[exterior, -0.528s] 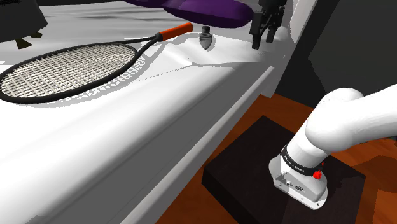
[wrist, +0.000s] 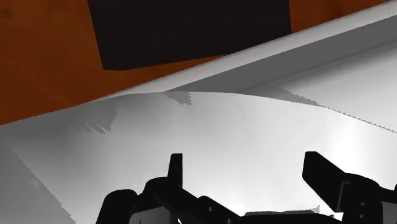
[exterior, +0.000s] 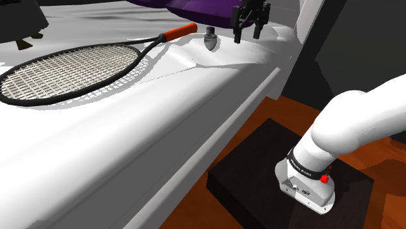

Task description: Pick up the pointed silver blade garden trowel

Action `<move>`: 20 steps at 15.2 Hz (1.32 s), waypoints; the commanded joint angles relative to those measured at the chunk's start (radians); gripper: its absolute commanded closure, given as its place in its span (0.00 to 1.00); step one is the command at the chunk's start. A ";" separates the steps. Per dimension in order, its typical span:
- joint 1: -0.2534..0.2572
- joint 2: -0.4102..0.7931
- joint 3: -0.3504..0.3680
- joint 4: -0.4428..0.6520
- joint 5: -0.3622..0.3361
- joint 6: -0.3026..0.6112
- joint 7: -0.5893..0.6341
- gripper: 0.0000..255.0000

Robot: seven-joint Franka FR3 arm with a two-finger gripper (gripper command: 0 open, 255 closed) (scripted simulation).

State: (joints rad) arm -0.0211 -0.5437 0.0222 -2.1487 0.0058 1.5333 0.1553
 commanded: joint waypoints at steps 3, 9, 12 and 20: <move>-0.024 0.147 0.021 0.104 0.010 0.063 0.115 0.00; -0.053 0.362 0.037 0.308 0.006 0.104 0.278 0.00; -0.065 0.471 0.037 0.429 -0.001 0.108 0.354 0.00; -0.068 0.515 0.033 0.400 -0.005 0.189 0.390 0.00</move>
State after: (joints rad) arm -0.0895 -0.0262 0.0555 -1.7293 0.0011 1.7040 0.5447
